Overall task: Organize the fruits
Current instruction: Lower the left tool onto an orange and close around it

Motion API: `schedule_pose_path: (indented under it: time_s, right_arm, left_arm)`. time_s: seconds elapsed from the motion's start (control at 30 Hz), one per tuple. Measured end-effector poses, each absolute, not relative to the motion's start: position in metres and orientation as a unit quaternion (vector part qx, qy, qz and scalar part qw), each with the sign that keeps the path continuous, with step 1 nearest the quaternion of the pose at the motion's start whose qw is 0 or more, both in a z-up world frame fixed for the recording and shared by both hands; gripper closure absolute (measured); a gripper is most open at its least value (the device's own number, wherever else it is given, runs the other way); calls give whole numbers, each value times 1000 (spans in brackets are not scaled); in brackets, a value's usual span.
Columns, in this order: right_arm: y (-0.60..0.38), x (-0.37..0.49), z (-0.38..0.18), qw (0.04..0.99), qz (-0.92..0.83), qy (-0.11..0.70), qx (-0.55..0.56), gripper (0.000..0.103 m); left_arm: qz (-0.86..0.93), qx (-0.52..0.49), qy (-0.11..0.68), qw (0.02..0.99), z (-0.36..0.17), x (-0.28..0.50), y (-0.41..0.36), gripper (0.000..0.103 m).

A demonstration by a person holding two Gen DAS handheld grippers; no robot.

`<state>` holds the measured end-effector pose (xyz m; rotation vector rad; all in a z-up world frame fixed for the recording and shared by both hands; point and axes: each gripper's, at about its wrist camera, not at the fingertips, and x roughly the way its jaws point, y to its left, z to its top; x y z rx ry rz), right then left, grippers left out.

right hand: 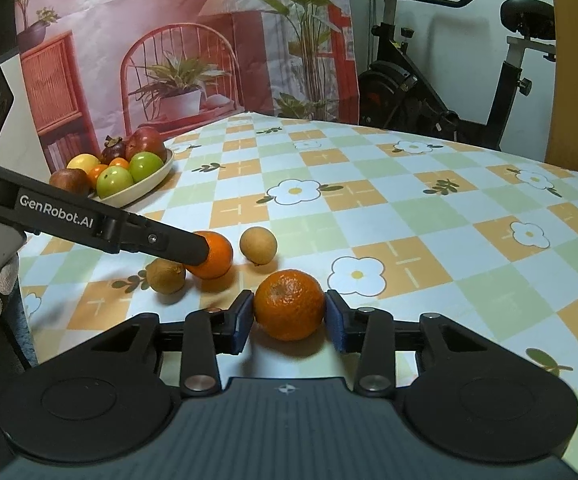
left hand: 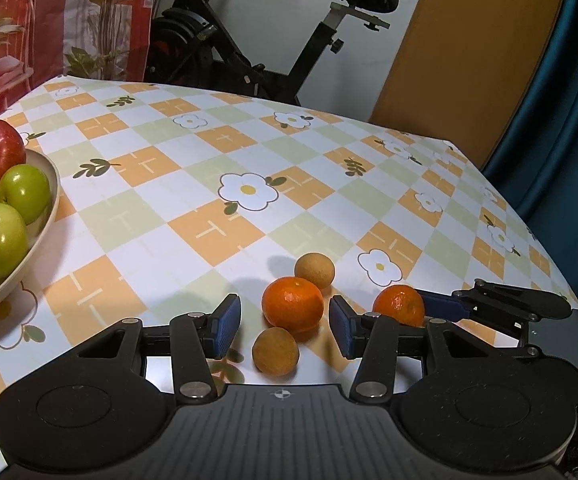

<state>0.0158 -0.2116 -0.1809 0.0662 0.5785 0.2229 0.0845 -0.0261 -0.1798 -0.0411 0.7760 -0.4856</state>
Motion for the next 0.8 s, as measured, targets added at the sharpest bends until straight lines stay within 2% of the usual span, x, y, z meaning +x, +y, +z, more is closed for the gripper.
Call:
schedule_pose_path:
  time_s: [0.33,0.5,0.8]
  right_arm:
    - [-212,16,-181,952,109,285,32,62]
    - [-212,16,-181,952,109,285,33,62]
    - [-212,16,-181,952,109,285,33,62]
  left_arm:
    - [-242,-7,371,897,-183,94,-38,53]
    - [-240,-20,375,896,-184,96,-34,64]
    - [-242,-29,376,894,-186,96,-31,65]
